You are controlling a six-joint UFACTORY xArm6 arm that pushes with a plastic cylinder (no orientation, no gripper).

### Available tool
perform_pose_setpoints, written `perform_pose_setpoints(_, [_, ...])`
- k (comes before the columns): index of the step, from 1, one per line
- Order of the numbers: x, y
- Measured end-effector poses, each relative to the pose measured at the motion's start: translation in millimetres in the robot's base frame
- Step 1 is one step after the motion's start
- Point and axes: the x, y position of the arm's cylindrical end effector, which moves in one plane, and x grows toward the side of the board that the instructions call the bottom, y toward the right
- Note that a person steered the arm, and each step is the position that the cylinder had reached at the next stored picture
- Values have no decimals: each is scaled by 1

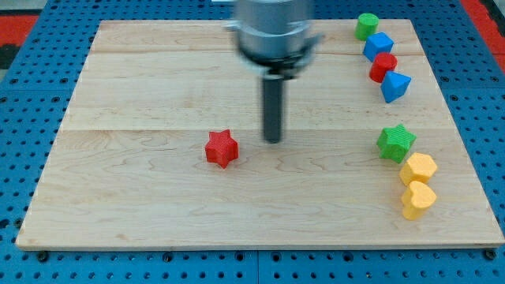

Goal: Point at the red circle

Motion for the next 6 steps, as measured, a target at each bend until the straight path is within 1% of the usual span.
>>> perform_pose_setpoints(1, [-22, 30])
perform_pose_setpoints(3, [-52, 202])
perform_pose_setpoints(4, [-100, 213])
perform_pose_setpoints(5, [-142, 193])
perform_pose_setpoints(6, [-148, 176])
